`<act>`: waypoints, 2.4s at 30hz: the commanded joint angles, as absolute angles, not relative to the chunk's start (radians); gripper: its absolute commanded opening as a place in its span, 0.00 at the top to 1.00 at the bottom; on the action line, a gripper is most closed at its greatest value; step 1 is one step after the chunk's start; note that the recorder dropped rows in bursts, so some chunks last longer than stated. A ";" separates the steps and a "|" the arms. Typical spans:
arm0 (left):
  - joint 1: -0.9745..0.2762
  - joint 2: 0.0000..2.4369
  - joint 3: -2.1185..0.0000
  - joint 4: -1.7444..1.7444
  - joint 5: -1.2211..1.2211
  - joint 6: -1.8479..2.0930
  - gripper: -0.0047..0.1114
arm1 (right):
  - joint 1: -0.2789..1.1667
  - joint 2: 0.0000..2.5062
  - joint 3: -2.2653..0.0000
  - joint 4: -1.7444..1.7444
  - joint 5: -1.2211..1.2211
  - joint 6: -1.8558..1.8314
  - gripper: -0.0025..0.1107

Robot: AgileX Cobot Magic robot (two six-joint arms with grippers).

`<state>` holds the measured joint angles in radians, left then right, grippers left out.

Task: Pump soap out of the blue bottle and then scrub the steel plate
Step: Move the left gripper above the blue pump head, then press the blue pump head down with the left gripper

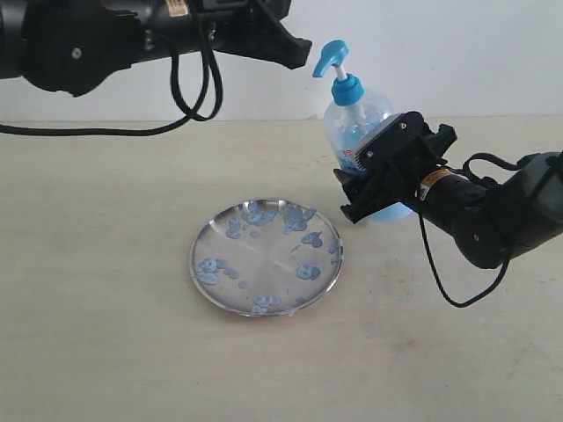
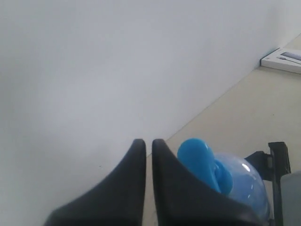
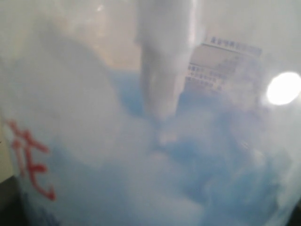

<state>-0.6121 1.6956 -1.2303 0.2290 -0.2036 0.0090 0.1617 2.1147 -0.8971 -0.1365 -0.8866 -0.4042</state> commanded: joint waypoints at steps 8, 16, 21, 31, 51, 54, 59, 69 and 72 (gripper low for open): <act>-0.628 1.791 -1.310 0.474 -0.301 -0.273 0.92 | 0.160 2.126 -0.899 -0.143 -0.819 -0.424 0.98; -0.628 1.819 -1.310 0.627 -0.338 -0.408 0.92 | 0.160 2.126 -0.899 -0.143 -0.819 -0.424 0.98; -0.628 1.848 -1.310 0.625 -0.338 -0.411 0.92 | 0.160 2.126 -0.899 -0.143 -0.819 -0.424 0.98; -0.628 1.877 -1.310 0.625 -0.342 -0.411 0.92 | 0.160 2.126 -0.899 -0.143 -0.819 -0.424 0.98; -0.626 1.938 -1.419 0.622 -0.279 -0.386 0.92 | 0.160 2.126 -0.899 -0.143 -0.819 -0.424 0.98; -0.624 1.940 -1.419 0.619 -0.277 -0.386 0.92 | 0.160 2.126 -0.899 -0.143 -0.819 -0.424 0.98; -0.624 1.932 -1.419 0.617 -0.289 -0.386 0.92 | 0.160 2.126 -0.899 -0.143 -0.819 -0.424 0.98; -0.614 1.958 -1.419 0.581 -0.210 -0.395 0.92 | 0.160 2.126 -0.899 -0.143 -0.819 -0.424 0.98; -0.616 1.979 -1.419 0.581 -0.209 -0.430 0.92 | 0.160 2.126 -0.899 -0.143 -0.819 -0.424 0.98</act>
<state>-0.6170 1.9510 -1.4238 0.5840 -0.2655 -0.3936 0.1617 2.1147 -0.9060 -0.1441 -0.8742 -0.4176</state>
